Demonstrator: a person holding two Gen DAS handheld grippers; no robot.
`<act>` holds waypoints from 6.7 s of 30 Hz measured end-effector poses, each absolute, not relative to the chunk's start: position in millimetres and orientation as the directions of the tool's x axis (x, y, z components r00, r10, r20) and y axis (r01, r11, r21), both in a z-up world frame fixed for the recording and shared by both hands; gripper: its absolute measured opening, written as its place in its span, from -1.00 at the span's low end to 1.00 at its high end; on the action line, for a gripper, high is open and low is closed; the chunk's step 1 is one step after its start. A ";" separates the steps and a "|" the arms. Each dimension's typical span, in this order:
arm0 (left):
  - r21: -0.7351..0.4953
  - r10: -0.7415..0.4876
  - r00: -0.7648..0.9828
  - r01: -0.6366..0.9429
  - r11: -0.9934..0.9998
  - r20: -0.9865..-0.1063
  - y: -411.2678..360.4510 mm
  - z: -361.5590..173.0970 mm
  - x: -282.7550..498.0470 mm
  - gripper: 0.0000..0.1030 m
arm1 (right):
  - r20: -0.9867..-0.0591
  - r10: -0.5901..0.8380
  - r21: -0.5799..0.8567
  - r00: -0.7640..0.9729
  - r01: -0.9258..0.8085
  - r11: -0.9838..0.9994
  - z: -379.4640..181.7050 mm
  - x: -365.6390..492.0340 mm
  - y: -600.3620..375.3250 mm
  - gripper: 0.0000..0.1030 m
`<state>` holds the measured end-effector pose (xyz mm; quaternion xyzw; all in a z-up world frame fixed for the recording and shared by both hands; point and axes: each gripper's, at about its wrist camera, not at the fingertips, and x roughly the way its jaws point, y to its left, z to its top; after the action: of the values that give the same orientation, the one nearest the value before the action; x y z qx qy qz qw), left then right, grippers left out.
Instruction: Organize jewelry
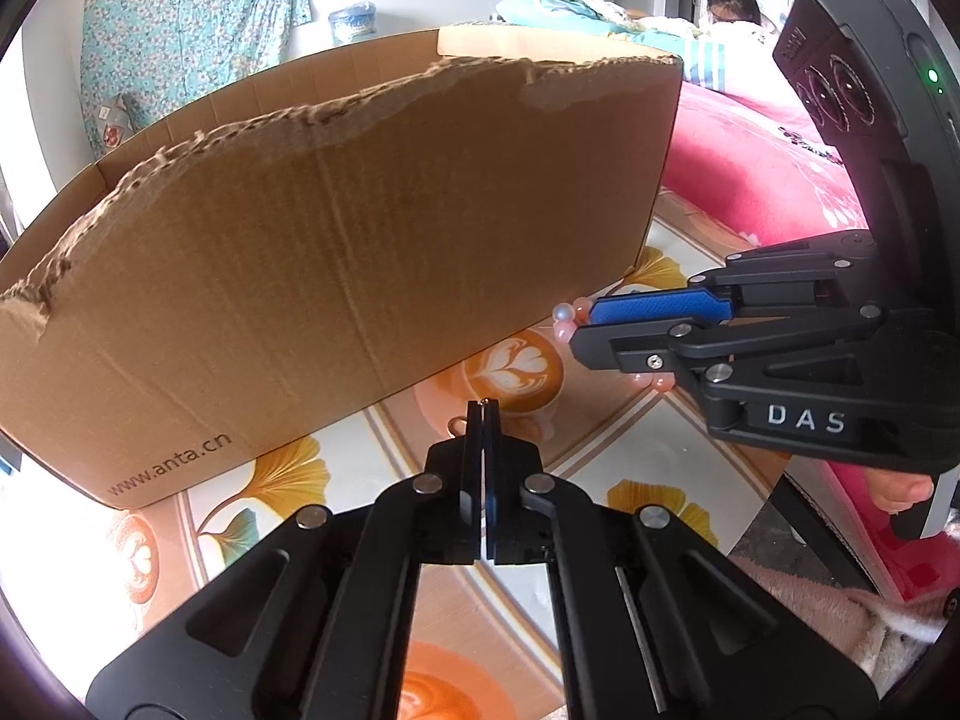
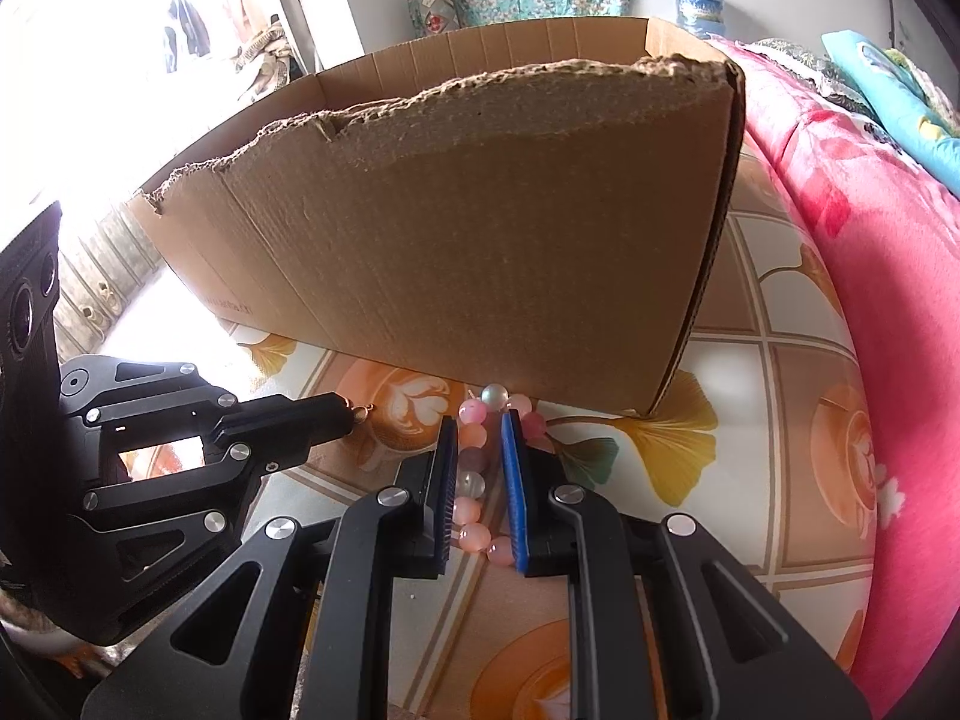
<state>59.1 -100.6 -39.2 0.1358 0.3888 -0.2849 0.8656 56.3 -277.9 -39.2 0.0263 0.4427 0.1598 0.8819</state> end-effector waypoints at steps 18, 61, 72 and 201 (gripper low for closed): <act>-0.068 -0.397 0.569 0.511 0.857 -0.720 -54.0 -31.4 60.5 -0.98 | -0.743 0.405 0.206 0.533 -0.394 0.896 -25.4 45.9 -231.6 -0.49; -0.084 -0.291 0.557 0.367 0.927 -0.778 -27.2 -41.9 84.3 -0.95 | -0.828 0.364 0.055 0.426 -0.584 0.810 -24.1 63.4 -169.5 -0.65; -0.122 -0.308 0.552 0.348 0.930 -0.774 -19.7 -42.5 85.7 -0.84 | -0.905 0.271 0.011 0.328 -0.619 0.785 -23.1 81.7 -147.7 -0.67; 0.001 -0.346 0.423 0.634 0.774 -0.838 -110.6 -41.4 71.2 -0.81 | -0.781 0.365 0.316 0.507 -0.183 0.931 -42.3 57.2 -301.8 -0.25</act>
<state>71.2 -110.6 -41.4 0.1606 0.4484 -0.2956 0.8281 57.2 -301.8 -42.3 0.0966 0.4703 0.1588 0.8627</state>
